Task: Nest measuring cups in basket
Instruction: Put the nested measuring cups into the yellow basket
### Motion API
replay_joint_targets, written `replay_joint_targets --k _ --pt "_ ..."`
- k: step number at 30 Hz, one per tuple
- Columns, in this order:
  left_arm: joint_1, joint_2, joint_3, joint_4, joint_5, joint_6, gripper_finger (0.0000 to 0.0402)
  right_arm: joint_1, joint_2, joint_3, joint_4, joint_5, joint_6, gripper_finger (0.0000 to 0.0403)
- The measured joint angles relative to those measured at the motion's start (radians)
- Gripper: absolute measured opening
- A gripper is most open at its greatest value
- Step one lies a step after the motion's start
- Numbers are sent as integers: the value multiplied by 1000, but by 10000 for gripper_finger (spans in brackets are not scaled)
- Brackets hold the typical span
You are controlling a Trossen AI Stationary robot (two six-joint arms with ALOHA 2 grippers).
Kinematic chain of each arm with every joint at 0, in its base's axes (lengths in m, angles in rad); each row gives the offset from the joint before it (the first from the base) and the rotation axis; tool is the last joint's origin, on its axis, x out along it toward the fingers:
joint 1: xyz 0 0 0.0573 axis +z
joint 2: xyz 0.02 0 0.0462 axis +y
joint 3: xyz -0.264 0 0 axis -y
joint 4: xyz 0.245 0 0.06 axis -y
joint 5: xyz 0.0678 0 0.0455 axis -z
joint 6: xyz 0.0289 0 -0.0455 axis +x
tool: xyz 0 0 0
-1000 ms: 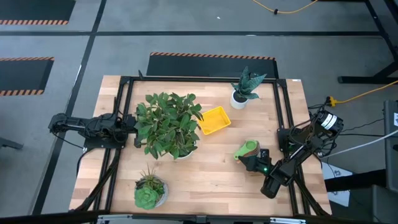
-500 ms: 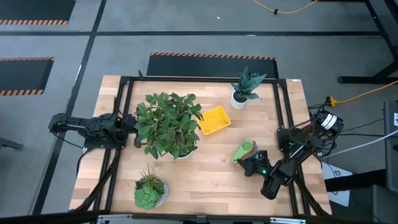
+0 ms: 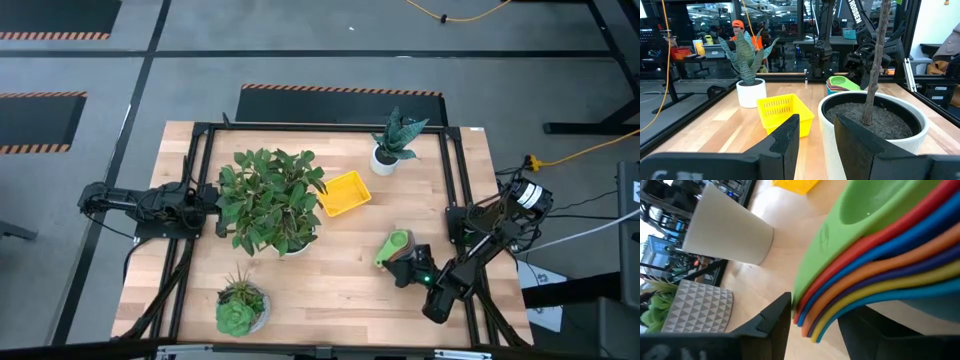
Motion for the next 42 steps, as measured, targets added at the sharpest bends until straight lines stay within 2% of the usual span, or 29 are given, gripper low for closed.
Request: replay_joint_targets --k 7,17,31,36,42 --pt "0 0 0 0 0 0 117 0 0 0 -5 23 3 163" --pt "0 0 0 0 0 0 117 24 0 0 -61 11 87 212" --pt "0 0 0 0 0 0 117 40 0 0 -69 52 131 212" --pt "0 0 0 0 0 0 117 40 0 0 -51 53 202 211" --pt "0 0 0 0 0 0 117 54 0 0 -51 33 214 211"
